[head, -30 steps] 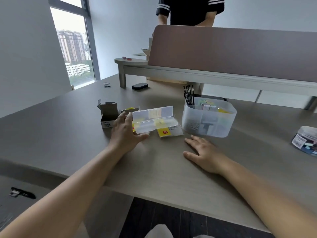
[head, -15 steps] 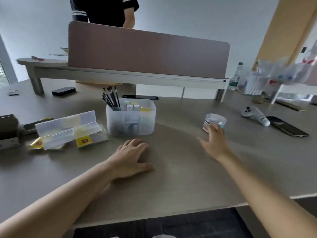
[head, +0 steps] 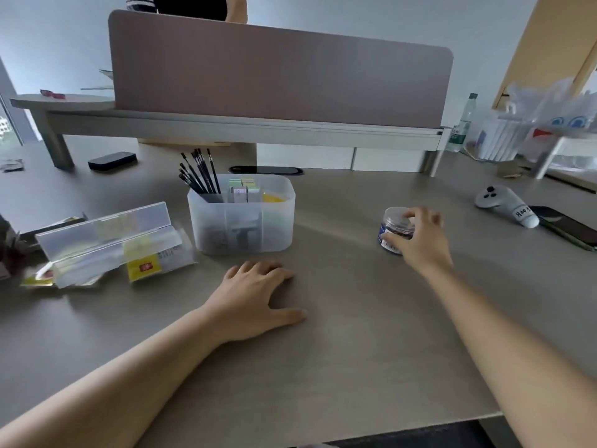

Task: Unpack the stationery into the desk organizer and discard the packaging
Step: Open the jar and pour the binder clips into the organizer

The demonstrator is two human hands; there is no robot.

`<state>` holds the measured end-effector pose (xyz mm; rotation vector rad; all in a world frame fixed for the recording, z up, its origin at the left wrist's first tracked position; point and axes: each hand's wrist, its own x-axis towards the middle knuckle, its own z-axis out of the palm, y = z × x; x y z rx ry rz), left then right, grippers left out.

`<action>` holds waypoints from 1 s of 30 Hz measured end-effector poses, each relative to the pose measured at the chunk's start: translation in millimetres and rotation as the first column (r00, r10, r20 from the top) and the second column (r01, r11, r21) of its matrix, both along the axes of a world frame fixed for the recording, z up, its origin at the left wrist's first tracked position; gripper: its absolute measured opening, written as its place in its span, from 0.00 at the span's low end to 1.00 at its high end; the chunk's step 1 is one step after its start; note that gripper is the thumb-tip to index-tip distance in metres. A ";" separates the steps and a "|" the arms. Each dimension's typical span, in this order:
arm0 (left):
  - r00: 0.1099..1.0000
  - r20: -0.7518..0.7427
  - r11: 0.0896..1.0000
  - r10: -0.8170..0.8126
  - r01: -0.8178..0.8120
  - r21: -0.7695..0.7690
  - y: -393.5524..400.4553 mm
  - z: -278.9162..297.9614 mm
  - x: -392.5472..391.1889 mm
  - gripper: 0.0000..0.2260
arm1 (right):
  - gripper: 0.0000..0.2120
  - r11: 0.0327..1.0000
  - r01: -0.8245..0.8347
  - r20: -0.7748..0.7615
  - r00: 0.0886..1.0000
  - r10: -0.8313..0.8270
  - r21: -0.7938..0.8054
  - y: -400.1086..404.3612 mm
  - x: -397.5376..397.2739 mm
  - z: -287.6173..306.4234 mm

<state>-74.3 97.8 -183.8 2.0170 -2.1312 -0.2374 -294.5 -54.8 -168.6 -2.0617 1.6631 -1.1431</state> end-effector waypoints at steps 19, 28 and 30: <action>0.772 -0.634 0.948 0.042 -0.232 -0.219 10.3 15.2 31.4 0.27 | 0.31 0.695 -0.680 0.319 0.728 0.606 0.231 93.7 118.1 15.2; 0.726 -0.688 0.968 0.001 -0.174 -0.182 10.0 14.4 45.0 0.30 | 0.29 0.688 -0.707 0.379 0.688 0.619 0.161 95.4 125.6 12.4; 0.721 -0.692 0.967 -0.012 -0.167 -0.191 7.7 13.9 44.2 0.29 | 0.29 0.688 -0.712 0.411 0.674 0.614 0.140 94.8 125.4 12.5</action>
